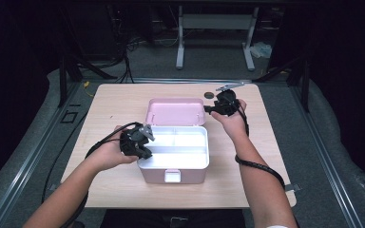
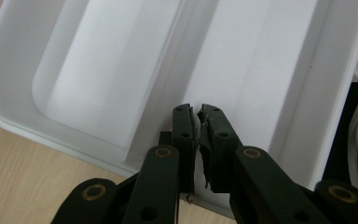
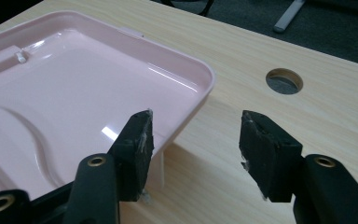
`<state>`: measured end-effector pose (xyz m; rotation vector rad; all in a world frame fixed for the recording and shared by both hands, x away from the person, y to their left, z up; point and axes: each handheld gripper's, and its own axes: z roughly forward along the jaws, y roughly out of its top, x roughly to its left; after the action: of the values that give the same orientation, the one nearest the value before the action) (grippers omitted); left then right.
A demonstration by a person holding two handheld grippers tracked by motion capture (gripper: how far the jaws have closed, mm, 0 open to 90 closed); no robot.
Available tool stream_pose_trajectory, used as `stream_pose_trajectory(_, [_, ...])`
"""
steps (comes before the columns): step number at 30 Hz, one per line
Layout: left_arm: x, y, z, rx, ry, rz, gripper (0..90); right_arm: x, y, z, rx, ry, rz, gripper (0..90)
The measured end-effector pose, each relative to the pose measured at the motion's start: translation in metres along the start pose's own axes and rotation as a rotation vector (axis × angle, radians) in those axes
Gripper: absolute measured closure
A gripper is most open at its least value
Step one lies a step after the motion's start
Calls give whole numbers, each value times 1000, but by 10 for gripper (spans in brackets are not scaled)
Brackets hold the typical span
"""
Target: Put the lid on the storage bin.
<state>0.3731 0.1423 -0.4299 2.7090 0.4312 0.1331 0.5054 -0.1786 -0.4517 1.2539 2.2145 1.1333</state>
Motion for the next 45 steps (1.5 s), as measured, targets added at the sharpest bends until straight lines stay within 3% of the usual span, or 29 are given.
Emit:
stream_pose_trajectory(9, [0, -1, 0, -4, 0, 0, 841, 8, 8, 21, 25, -2, -18, 460])
stream_pose_trajectory(13, [0, -1, 0, -9, -4, -6, 841, 9, 10, 34, 50, 6, -26, 534])
stream_pose_trajectory(18, [1, -1, 0, -4, -5, -2, 841, 5, 19, 54, 90, -44, -22, 590])
stream_pose_trajectory(26, [3, -5, 0, -32, -19, -11, 843, -1, 25, 74, 141, -68, -5, 704])
stream_pose_trajectory(35, [2, -3, 0, -23, -12, -2, 847, -1, 33, 81, 167, -85, -23, 774])
stream_pose_trajectory(45, [2, -3, 0, -24, -13, -1, 849, 1, 38, 76, 161, -99, -37, 801])
